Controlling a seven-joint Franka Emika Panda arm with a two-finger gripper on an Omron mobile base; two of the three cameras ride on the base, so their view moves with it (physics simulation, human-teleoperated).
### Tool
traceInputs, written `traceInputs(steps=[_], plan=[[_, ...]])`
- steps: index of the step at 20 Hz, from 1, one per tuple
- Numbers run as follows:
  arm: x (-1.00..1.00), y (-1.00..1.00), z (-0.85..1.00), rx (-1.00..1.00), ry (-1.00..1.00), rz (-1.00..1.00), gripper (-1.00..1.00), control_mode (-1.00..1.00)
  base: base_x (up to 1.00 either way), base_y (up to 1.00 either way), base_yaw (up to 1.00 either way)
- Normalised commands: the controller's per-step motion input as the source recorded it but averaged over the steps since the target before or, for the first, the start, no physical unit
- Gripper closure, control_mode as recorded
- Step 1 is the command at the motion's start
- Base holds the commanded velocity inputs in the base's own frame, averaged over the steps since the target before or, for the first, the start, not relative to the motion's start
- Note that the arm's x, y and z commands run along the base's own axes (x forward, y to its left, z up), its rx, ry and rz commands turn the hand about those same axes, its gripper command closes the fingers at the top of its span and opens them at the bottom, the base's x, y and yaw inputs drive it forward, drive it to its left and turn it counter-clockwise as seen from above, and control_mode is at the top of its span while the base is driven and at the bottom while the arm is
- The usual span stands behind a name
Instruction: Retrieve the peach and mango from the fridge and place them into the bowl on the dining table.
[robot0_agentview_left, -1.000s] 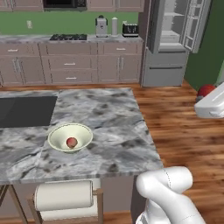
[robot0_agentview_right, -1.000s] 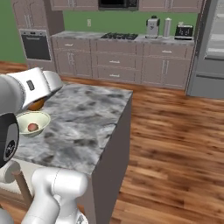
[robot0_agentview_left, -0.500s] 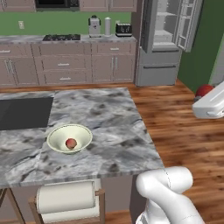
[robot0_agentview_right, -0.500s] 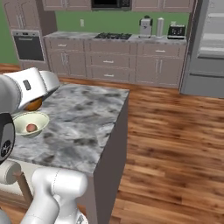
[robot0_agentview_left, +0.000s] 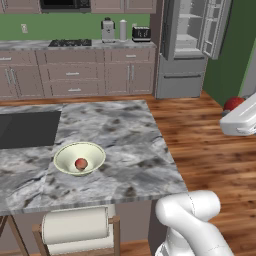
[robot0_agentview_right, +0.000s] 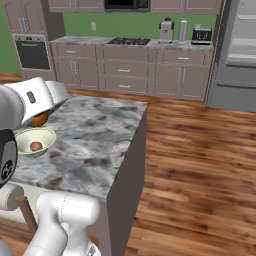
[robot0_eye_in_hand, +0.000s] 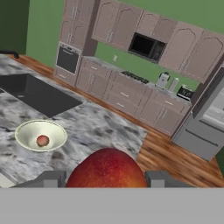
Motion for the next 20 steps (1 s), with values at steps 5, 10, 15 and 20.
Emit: traceInputs(steps=[5, 10, 15, 20], plan=[[0.02, 0.0, -0.1, 0.0, 0.02, 0.0, 1.0, -1.0, 0.0, 0.0, 0.0], [0.08, 0.11, -0.53, 0.0, 0.05, 0.0, 1.0, -1.0, 0.0, 0.0, 0.0], [0.28, 0.32, -0.44, 0.0, 0.18, 0.03, 1.0, -1.0, 0.0, 0.0, 0.0], [0.43, 0.46, -0.21, 0.01, 0.25, 0.05, 1.0, -1.0, 0.0, 0.0, 0.0]])
